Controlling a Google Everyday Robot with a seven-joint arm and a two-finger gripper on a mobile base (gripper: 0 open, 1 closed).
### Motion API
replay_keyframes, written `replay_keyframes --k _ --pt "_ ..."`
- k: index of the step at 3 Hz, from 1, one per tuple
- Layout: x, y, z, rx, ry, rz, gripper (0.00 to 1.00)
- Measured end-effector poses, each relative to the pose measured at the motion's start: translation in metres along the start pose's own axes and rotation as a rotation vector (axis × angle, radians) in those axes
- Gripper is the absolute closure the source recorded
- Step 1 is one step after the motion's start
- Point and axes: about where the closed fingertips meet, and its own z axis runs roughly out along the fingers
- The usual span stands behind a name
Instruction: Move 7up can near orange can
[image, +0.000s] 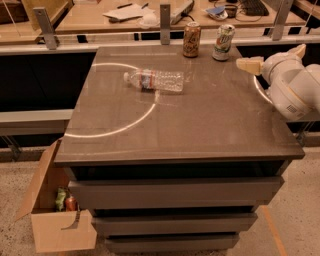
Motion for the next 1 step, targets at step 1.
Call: replay_keyframes --k 1 --pt "0.0 0.0 0.0 0.0 0.0 0.0 0.0"
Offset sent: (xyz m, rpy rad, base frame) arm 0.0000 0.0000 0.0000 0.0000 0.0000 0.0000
